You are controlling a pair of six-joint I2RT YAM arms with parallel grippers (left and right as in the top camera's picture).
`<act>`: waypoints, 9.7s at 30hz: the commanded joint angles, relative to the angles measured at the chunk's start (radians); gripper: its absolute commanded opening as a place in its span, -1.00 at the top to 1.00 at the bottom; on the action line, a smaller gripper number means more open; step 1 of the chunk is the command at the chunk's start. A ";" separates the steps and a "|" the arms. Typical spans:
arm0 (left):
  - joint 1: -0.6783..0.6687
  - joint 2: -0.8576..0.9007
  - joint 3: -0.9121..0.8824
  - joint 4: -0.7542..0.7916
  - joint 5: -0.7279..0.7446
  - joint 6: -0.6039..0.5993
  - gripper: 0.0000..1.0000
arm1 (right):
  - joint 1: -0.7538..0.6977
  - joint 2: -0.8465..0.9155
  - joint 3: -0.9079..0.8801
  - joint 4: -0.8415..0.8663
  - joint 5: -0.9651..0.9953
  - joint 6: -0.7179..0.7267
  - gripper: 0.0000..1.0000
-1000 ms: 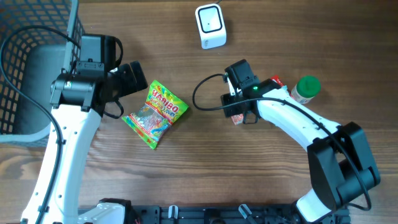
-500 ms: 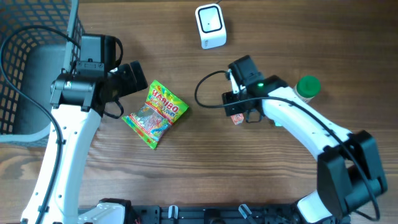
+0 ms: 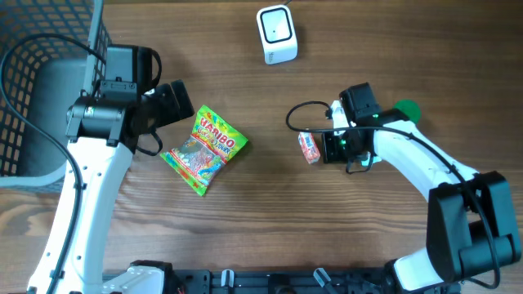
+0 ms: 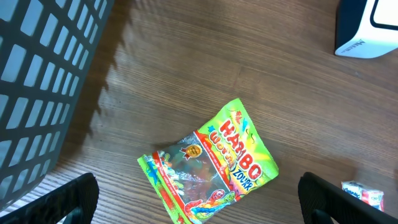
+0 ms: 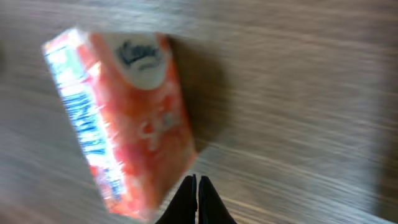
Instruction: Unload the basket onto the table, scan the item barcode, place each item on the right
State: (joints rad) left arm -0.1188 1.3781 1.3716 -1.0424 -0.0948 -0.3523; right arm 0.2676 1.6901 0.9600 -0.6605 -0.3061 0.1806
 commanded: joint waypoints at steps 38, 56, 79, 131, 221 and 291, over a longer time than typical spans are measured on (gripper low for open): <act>-0.003 0.003 -0.001 0.003 0.005 0.005 -1.00 | 0.038 0.078 -0.007 0.237 -0.210 0.024 0.28; -0.003 0.003 -0.001 0.003 0.005 0.005 -1.00 | 0.132 0.105 -0.007 0.246 -0.038 0.111 0.39; -0.003 0.003 -0.001 0.003 0.005 0.005 -1.00 | -0.325 -0.062 -0.004 0.147 -1.318 -0.124 0.92; -0.003 0.003 -0.001 0.003 0.005 0.005 -1.00 | 0.237 0.766 1.210 0.215 0.883 -0.466 0.92; -0.390 0.582 -0.132 0.083 0.112 -0.153 0.92 | 0.226 0.107 -0.059 0.199 -0.208 0.407 0.81; -0.246 0.522 -0.229 0.108 0.378 0.049 0.86 | 0.239 0.198 -0.007 0.218 -0.347 0.319 -0.04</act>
State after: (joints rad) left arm -0.3584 1.9015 1.1584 -0.9379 0.2642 -0.2977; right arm 0.4740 1.8328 0.9581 -0.4618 -0.5842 0.5171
